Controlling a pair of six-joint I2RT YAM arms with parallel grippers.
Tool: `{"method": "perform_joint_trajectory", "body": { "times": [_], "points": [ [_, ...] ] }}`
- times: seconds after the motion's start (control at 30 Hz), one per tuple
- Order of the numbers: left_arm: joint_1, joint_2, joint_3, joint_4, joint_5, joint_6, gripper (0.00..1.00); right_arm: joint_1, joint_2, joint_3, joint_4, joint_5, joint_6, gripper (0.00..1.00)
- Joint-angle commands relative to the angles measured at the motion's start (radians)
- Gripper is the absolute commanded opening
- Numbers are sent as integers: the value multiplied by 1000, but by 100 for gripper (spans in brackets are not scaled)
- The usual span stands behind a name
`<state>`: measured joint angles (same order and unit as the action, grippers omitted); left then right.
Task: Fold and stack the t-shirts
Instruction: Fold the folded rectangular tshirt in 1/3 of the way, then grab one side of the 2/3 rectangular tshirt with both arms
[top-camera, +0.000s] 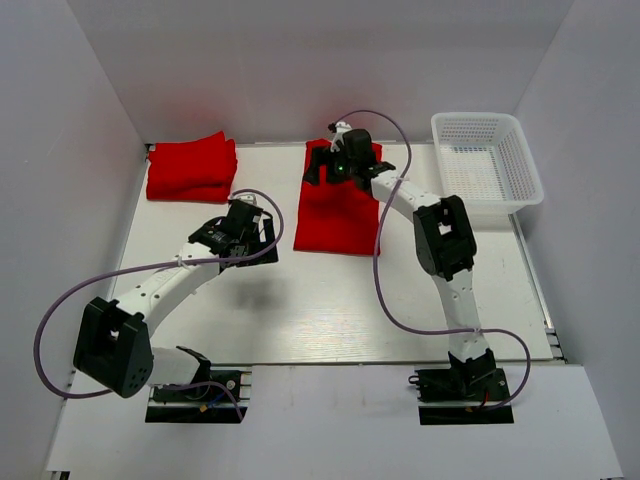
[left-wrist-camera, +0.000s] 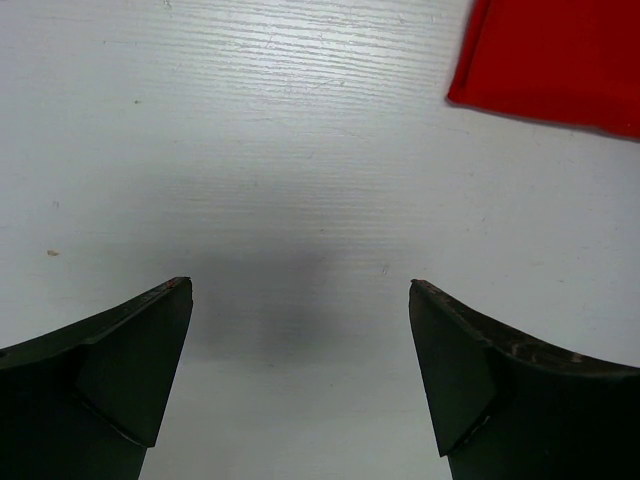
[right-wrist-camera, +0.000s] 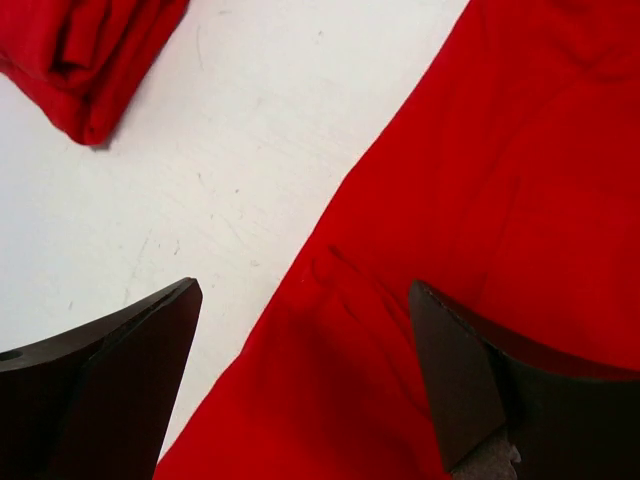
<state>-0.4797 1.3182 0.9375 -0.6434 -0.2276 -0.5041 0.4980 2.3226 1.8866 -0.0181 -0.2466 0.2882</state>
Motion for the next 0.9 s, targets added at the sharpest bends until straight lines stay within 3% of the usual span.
{"method": "perform_joint_trajectory", "body": {
  "times": [0.0,0.1,0.13,0.27,0.37,0.6,0.87],
  "points": [
    [4,-40,30,-13,5,16,99,-7,-81,29,38,56,3,90],
    [4,-2,53,20,-4,45,99,-4,-227,-128,32,127,-23,90],
    [-6,13,66,33,-4,45,99,-7,-296,-267,29,147,-24,90],
    [-16,128,89,166,97,102,99,-15,-538,-580,20,335,-1,90],
    [-16,200,136,203,169,125,99,-19,-658,-726,-72,391,15,90],
    [-25,410,260,251,203,177,99,-39,-787,-892,-217,469,88,90],
    [-34,533,297,249,197,187,98,-50,-738,-916,-201,397,91,90]
  ]
}}
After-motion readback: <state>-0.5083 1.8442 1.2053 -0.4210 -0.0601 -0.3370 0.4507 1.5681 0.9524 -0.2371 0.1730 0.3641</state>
